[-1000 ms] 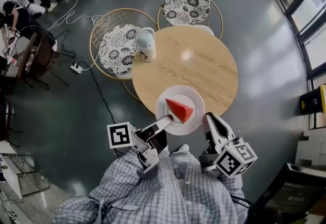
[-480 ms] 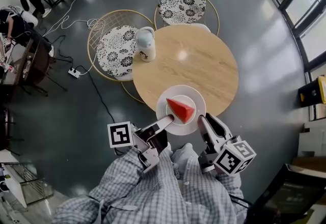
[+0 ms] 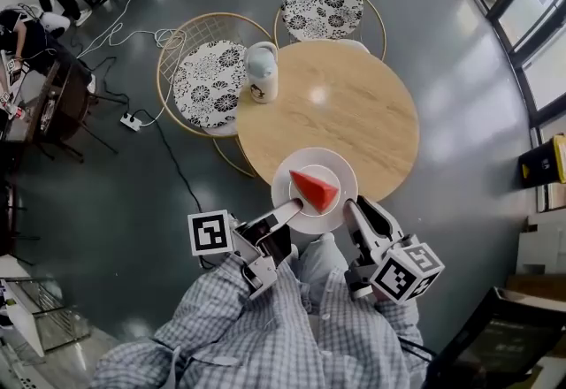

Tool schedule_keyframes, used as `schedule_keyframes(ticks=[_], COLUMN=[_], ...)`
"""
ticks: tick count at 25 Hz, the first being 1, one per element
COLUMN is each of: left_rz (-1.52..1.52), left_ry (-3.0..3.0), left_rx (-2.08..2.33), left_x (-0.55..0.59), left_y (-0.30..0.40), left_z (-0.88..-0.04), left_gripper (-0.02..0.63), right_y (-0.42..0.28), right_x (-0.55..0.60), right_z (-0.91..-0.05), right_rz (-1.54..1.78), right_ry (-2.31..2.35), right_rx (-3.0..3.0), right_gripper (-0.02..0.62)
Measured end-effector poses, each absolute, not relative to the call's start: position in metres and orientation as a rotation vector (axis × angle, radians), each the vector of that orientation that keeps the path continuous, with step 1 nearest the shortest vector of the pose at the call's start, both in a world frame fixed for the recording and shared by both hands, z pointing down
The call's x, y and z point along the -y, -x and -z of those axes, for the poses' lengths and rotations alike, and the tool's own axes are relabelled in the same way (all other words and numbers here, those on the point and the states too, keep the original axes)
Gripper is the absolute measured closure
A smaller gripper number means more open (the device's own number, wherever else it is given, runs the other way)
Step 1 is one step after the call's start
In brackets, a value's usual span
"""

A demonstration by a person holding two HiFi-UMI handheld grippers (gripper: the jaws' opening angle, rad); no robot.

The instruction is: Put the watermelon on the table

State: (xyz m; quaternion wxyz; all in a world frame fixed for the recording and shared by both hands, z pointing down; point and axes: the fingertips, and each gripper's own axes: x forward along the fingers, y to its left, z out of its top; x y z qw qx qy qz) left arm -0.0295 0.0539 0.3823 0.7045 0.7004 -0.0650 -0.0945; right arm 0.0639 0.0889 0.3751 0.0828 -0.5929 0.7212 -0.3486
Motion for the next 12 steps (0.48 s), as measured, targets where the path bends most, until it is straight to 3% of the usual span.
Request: schedule_keyframes(ticks=[12], left_rz=[0.257], left_ry=[-1.563], left_rx=[0.221], left_x=[-0.019], left_y=[0.032], left_z=[-0.394], left_gripper=[0.578], right_y=[-0.063], right_x=[-0.046], right_z=[-0.391], right_rz=[1.099], right_ry=[1.723], right_rx=[-2.243], right_gripper=[0.494])
